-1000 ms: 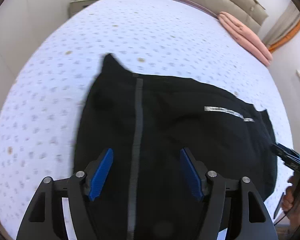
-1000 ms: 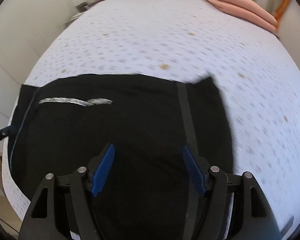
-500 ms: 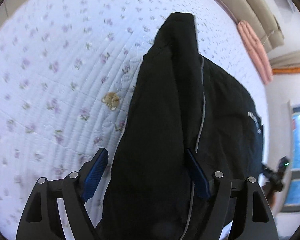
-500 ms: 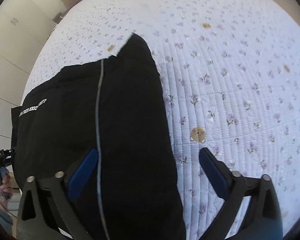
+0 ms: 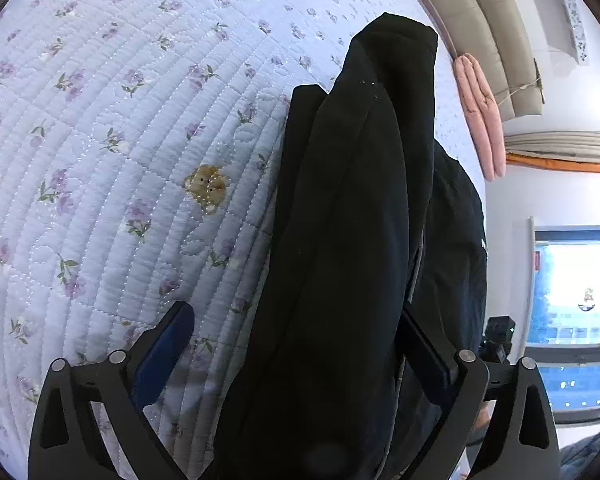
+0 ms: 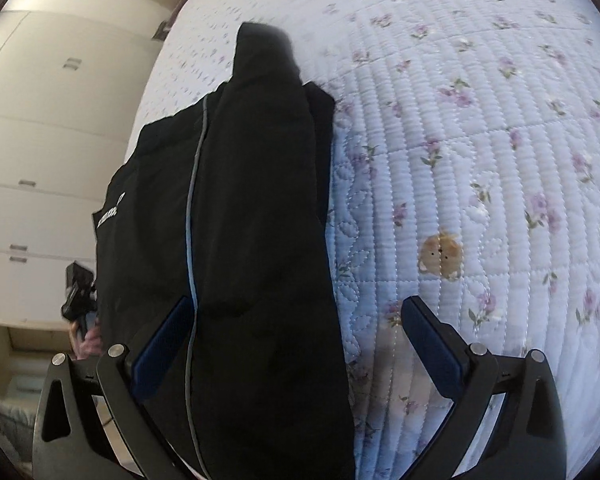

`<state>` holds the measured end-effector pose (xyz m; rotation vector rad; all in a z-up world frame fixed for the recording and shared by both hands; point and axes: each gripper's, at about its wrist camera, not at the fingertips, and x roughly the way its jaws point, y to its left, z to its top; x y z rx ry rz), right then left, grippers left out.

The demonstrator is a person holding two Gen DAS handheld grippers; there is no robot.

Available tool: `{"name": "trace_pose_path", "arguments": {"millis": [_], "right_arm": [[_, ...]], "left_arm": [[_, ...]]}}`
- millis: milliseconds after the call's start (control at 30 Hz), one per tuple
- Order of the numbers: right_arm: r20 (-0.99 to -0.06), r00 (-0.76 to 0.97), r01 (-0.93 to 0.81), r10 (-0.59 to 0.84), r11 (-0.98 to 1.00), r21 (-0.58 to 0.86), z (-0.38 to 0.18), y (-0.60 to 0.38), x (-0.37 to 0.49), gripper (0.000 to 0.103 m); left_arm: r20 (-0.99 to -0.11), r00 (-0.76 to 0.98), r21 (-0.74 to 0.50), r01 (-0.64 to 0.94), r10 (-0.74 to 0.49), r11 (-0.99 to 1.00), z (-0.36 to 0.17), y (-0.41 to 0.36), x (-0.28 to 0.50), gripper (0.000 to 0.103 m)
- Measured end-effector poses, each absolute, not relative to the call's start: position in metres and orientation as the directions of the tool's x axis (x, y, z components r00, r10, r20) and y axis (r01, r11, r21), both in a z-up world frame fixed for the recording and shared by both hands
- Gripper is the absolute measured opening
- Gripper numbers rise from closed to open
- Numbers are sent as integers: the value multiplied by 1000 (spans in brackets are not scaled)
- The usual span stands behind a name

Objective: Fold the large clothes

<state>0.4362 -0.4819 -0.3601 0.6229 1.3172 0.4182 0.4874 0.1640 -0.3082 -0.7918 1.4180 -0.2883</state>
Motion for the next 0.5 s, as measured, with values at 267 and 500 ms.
{"name": "trace_pose_path", "arguments": {"millis": [267, 500], "right_arm": [[-644, 145, -31, 751, 654, 756, -363, -483, 439, 82], [-530, 132, -18, 838, 537, 843, -380, -472, 452, 96]], "left_arm": [[-699, 150, -709, -270, -699, 652, -309, 151, 498, 102], [-593, 140, -790, -292, -793, 539, -332, 134, 502, 102]]}}
